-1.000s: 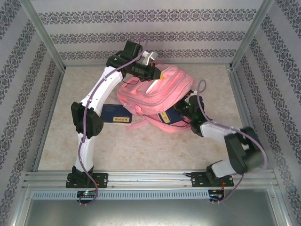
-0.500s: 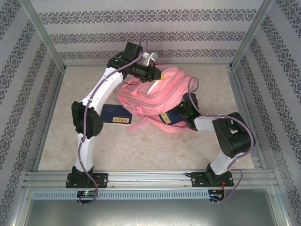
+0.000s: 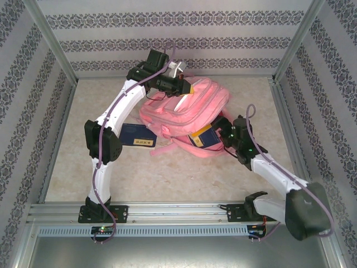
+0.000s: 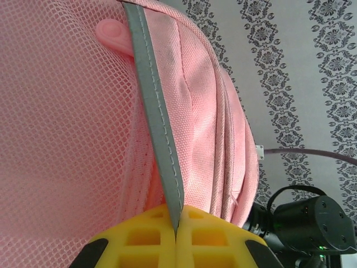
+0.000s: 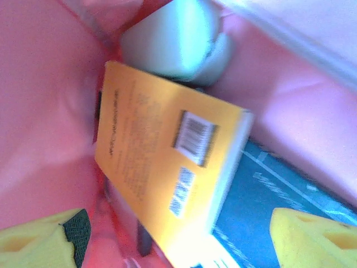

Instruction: Pack the student bag

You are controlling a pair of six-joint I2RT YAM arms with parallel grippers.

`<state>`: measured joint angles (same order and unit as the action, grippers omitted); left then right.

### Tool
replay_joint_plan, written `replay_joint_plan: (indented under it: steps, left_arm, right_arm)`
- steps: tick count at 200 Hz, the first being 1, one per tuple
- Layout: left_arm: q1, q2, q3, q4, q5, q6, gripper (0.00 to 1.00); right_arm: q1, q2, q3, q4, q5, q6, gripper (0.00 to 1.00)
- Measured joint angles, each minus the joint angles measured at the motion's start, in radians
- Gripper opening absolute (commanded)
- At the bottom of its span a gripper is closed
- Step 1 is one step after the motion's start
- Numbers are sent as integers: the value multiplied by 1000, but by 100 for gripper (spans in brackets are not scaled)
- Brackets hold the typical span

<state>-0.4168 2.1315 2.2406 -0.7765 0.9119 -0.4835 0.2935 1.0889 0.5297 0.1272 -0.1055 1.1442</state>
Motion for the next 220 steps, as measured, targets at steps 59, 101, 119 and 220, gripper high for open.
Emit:
replay_joint_plan:
  steps: [59,101,119,220]
  left_arm:
    - [-37,0,-116,98,0,-31,19]
    - [-55,-38,-232,187,-20,-75,43]
    - [-54,-82,-264,187,-65,-69,45]
    - [245,-579,-1037,392,-595,-285,46]
  right_arm:
    - [-25,-345,-56,-257,106,-61,75]
    - [-23,-476,-24,-398,179,-146,75]
    - [-14,-494,-17,-417,190,-171,73]
    - [401,-326,61,-345,315,-436,5]
